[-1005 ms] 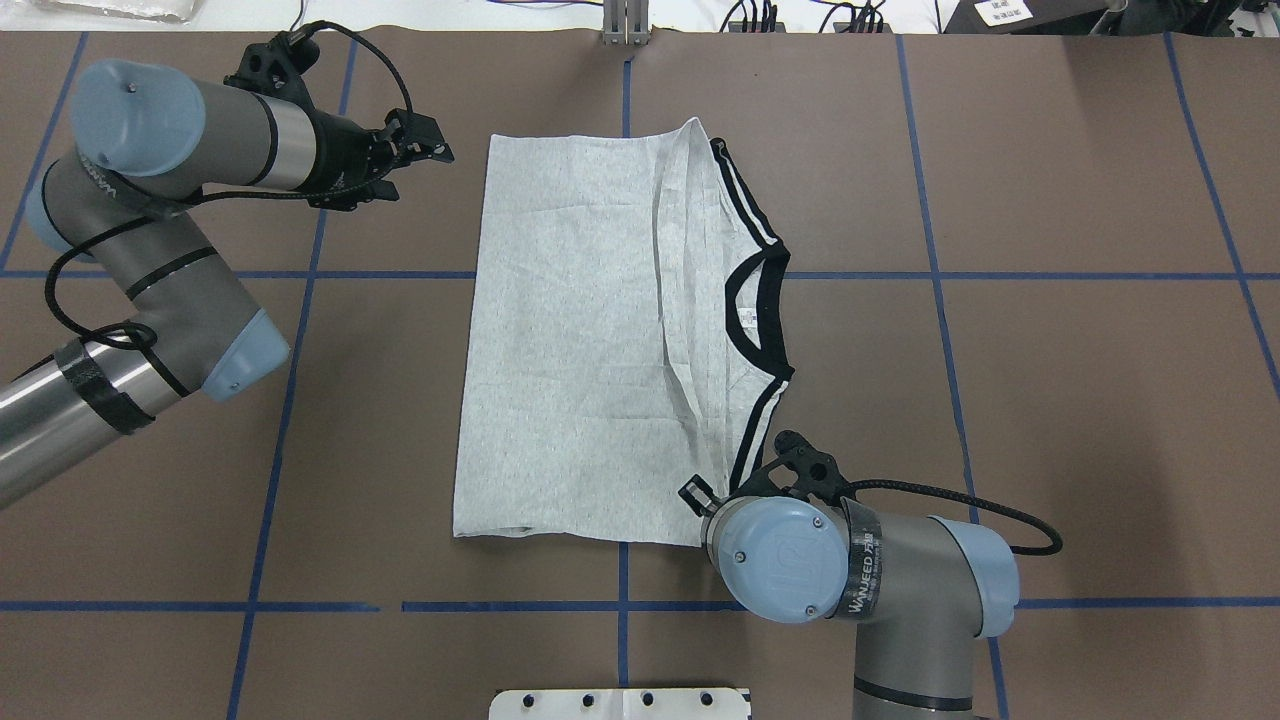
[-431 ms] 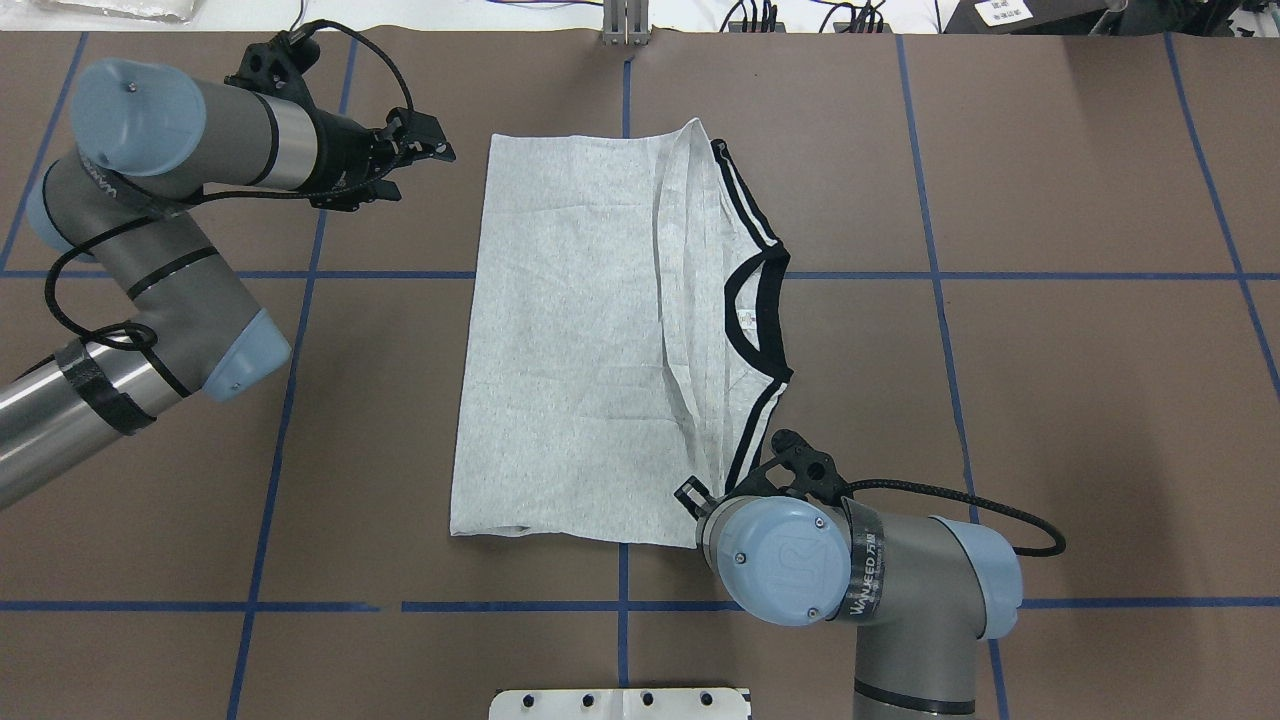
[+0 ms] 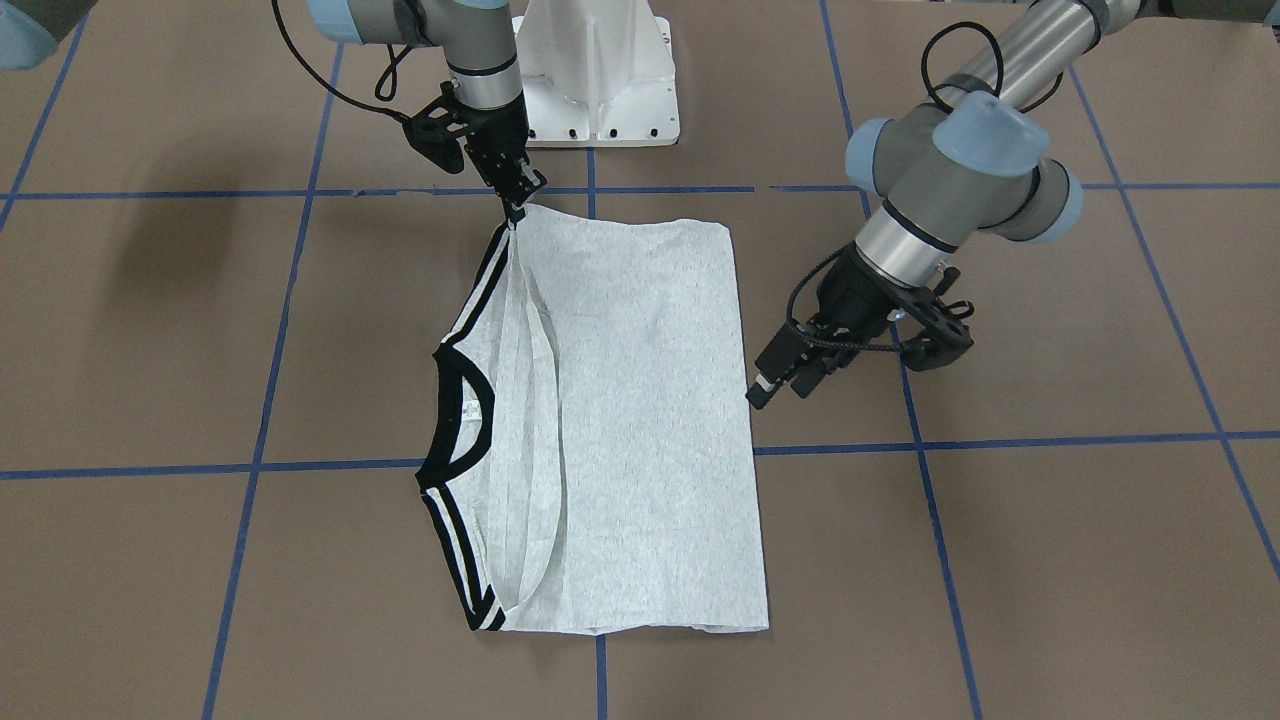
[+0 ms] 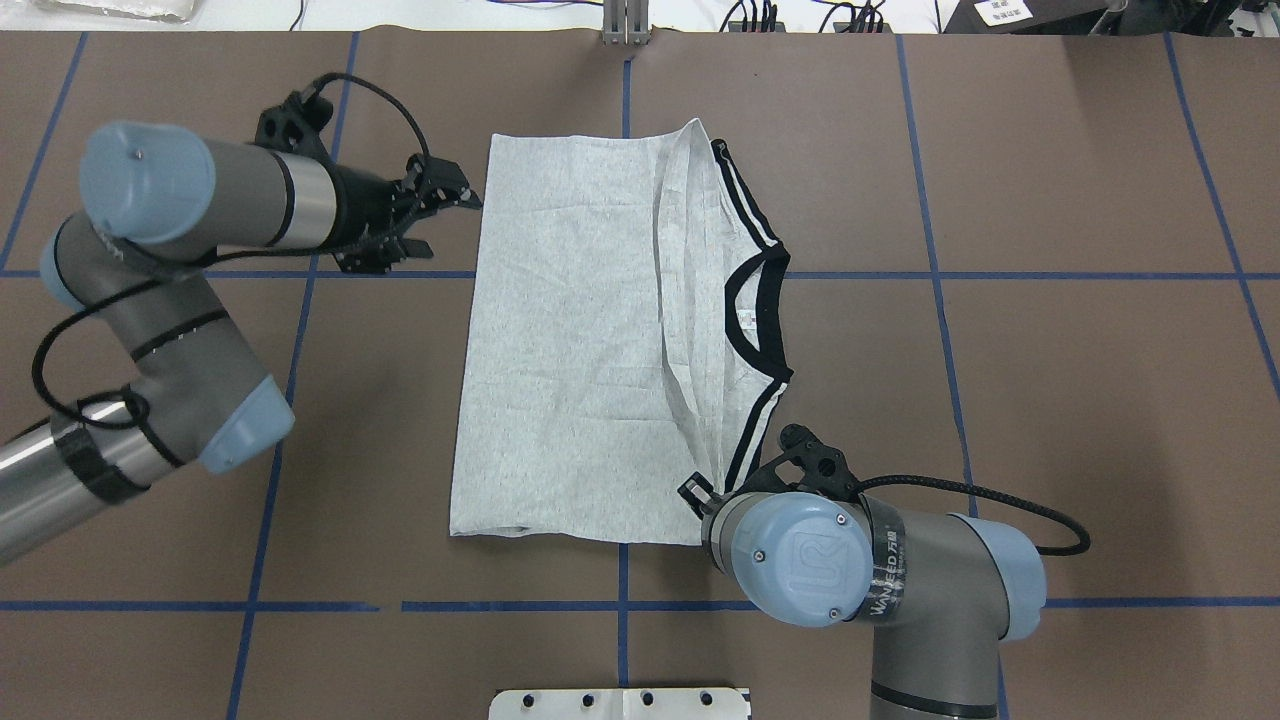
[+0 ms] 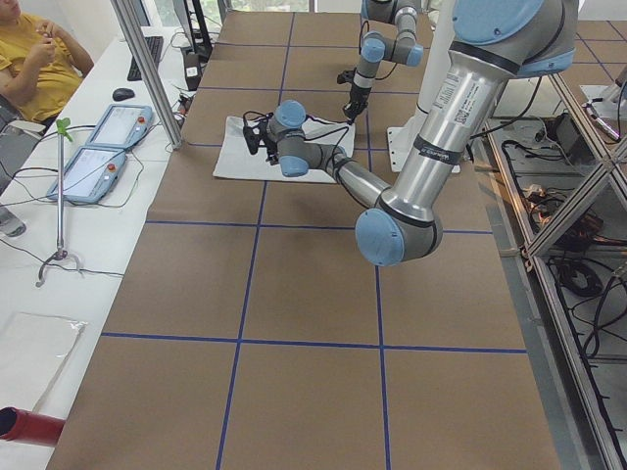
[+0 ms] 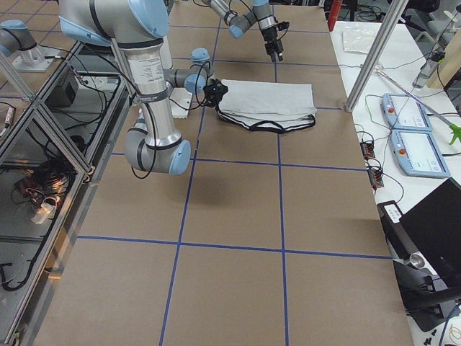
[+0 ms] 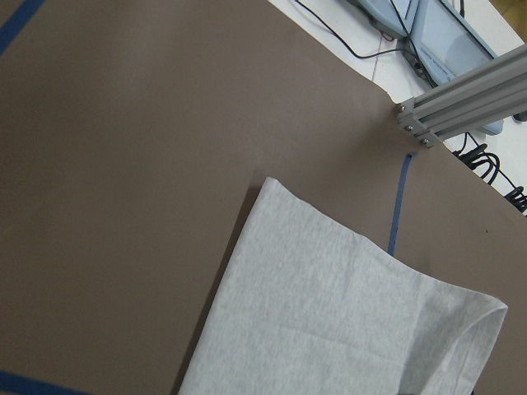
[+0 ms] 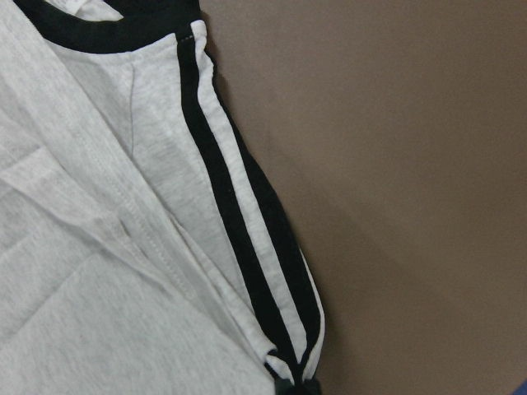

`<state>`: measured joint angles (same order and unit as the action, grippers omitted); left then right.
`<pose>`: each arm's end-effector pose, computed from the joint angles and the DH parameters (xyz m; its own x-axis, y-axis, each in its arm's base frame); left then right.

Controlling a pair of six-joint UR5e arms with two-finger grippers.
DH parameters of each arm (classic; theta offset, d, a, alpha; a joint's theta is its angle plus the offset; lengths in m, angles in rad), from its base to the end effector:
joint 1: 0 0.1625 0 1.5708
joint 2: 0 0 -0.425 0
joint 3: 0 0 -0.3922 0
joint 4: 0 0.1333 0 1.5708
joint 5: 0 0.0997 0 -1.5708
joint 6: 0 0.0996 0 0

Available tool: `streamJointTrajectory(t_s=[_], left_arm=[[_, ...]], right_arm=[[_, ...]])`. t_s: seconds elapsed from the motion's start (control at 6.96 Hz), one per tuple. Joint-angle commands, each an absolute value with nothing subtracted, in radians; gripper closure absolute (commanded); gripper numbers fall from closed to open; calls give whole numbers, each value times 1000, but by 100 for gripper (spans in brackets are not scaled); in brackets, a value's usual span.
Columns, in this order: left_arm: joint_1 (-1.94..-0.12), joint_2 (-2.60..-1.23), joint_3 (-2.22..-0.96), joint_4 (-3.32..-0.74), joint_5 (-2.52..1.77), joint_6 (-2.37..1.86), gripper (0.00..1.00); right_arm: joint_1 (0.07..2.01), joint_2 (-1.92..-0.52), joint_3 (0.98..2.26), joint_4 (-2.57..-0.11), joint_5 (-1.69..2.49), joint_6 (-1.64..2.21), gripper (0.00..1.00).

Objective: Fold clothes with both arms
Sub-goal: 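Grasp the shirt's near edge with both grippers at its two corners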

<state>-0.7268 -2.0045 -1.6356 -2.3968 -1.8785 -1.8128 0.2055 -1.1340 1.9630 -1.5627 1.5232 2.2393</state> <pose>0.4093 -0.5020 0.2871 0.0777 -0.3747 -0.9239 0.4454 0.8421 -0.3041 -0.5449 -0.2546 0.2510 0.3667 0.7088 0.6026 -0.5934 0.6770 -0.4353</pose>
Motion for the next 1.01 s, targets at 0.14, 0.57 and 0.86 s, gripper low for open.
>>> streamJointTrajectory(t_s=[0.14, 0.57, 0.86], left_arm=[[-421, -1765, -1885, -2349, -1644, -2035, 16], [-273, -1755, -1879, -2270, -1562, -2124, 25], [-253, -1755, -1879, -2269, -1562, -2126, 32]], right_arm=[[204, -1180, 2022, -1563, 1528, 2238, 100], [198, -1178, 2020, -1563, 1528, 2238, 100], [196, -1178, 2019, -1563, 1528, 2237, 100]])
